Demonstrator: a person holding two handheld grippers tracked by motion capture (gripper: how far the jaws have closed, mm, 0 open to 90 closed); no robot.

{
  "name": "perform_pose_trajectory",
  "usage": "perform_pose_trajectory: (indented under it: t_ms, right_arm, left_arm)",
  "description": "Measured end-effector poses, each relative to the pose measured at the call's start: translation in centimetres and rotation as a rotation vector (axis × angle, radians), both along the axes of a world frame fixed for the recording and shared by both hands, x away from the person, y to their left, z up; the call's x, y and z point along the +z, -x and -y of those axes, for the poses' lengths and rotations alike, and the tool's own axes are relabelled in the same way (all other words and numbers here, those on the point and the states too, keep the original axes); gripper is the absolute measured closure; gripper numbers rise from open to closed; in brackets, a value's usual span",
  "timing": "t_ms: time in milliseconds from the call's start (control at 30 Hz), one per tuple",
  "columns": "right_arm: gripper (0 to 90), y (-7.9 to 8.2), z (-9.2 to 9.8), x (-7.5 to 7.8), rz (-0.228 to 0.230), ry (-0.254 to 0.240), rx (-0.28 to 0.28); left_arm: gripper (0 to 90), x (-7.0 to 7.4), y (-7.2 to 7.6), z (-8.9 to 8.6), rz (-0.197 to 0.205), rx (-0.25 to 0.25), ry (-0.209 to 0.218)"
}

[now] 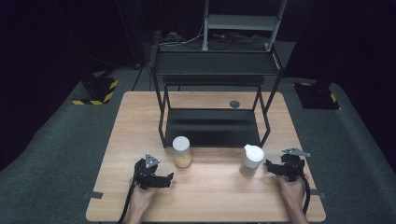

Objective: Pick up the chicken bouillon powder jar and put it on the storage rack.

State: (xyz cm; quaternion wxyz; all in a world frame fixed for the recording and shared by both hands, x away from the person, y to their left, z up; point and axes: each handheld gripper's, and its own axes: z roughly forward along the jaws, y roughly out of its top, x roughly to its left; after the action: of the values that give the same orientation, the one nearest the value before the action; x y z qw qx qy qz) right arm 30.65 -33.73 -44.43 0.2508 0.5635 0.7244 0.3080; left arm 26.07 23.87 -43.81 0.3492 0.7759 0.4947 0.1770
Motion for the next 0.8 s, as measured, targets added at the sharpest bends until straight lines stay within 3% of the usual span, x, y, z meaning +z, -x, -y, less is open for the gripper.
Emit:
perform_pose_trajectory:
  t_ms: [233,800]
  right_arm:
    - [4.4,0.0,0.0,0.0,0.0,0.0,0.0]
    - [4.4,0.0,0.0,0.0,0.0,0.0,0.0]
  left_arm:
    - [1.1,-0.2,-0.5,0.6,0.005,-0.019,0.03]
    - [5.2,1.0,-2.5,2.9,0.05,-0.055,0.077]
